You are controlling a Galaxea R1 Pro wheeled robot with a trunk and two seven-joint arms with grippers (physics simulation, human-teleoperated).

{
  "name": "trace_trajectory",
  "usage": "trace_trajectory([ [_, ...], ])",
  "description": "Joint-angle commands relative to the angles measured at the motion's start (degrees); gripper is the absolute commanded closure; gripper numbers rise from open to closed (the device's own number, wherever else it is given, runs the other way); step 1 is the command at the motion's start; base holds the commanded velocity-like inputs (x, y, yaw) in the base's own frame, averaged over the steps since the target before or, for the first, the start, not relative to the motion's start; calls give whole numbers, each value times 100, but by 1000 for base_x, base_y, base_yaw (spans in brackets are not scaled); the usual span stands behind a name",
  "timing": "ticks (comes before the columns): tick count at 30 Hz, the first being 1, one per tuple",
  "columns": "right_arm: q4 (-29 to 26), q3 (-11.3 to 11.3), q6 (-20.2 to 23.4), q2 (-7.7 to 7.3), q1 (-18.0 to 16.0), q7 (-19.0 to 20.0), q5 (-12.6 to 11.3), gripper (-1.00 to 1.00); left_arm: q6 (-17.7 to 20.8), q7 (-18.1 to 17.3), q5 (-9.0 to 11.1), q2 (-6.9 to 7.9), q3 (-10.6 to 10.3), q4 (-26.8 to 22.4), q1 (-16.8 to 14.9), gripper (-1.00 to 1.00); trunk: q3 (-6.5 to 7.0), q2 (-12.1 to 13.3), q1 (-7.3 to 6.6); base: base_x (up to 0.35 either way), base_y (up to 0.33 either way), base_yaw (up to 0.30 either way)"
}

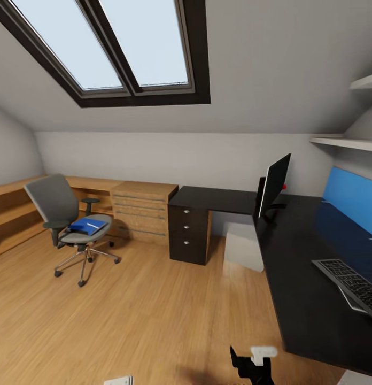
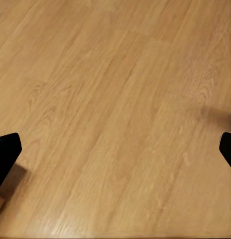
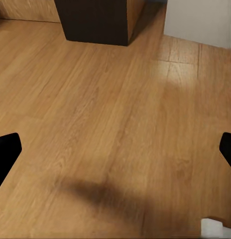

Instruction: In the bedroom, organize the workspace by keeping the computer under the desk, ensuring the monitor is on the desk, placing the keyboard on the desk next to the monitor, placing the mouse on the desk next to the keyboard, moving the folder from the swivel chair onto the desk next to the mouse, stacking the notebook on top of the folder with the pen on top of the notebook, and positioning the swivel chair next to the desk.

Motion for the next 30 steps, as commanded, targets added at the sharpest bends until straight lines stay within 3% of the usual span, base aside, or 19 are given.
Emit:
trace_trajectory([
  [1,13,25,-22,0,-7,37,-64,-100,-30,31,56,9,-54,51,-4,-100,-11,-4,0,-1,0,-263],
  [8,13,24,-22,-1,-7,35,-64,-100,-19,16,52,6,-65,134,-5,-100,-39,-4,0,-125,0,-267],
  [21,13,24,-17,-2,-7,35,-64,-100,-12,14,58,8,-65,154,-4,-100,-100,-4,0,-309,-12,-265],
  [30,13,19,-17,-2,-7,32,-64,-100,-19,13,60,9,-50,172,-4,-100,-157,-4,0,-277,-187,-233],
])
